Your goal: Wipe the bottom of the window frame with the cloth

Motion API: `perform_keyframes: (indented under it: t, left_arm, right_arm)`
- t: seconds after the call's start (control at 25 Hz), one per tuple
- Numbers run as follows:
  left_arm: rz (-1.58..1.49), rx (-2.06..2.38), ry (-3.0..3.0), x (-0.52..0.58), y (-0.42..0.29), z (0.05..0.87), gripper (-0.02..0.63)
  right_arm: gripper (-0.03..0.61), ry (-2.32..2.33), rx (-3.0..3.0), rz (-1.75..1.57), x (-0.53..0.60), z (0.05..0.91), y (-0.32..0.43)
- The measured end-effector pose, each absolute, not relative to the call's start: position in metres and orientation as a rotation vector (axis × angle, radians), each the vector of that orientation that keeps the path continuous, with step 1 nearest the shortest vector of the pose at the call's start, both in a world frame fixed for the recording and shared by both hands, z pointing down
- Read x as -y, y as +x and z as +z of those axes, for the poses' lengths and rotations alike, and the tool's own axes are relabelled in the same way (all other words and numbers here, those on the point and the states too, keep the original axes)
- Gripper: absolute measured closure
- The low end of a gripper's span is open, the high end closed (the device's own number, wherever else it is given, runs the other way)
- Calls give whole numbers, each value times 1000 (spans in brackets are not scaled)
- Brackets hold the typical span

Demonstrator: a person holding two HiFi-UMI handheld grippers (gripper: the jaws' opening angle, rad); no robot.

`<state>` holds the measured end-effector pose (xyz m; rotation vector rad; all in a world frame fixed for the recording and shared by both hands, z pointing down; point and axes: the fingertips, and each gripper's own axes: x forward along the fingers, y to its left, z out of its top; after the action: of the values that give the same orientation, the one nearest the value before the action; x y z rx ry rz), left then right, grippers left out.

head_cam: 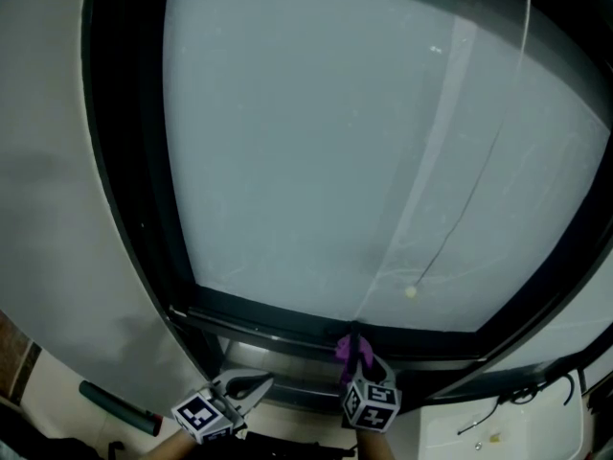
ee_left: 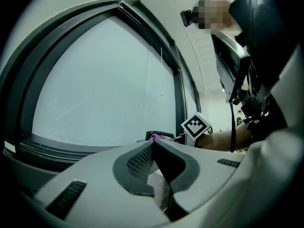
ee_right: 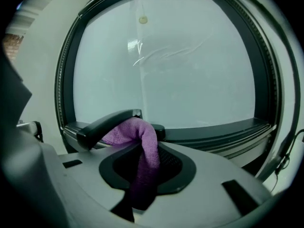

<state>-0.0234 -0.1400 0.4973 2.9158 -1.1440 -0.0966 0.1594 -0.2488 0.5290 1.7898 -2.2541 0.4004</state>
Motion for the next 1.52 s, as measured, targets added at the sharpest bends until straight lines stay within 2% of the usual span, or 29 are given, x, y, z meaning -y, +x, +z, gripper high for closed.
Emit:
perform_keyframes:
  t: [0.8,1.08,1.52]
  left_arm:
    - [-98,1165,2914,143,-9,495,611]
    - [-99,1172,2902,143,-9,497,611]
    - [-96,1128,2927,152,9,497,611]
  right_arm:
    - [494,1702,2181,399,289,500,195]
    - [492,1574,2051,164,295,499,189]
    - [492,1613,1997,203,293,509,219]
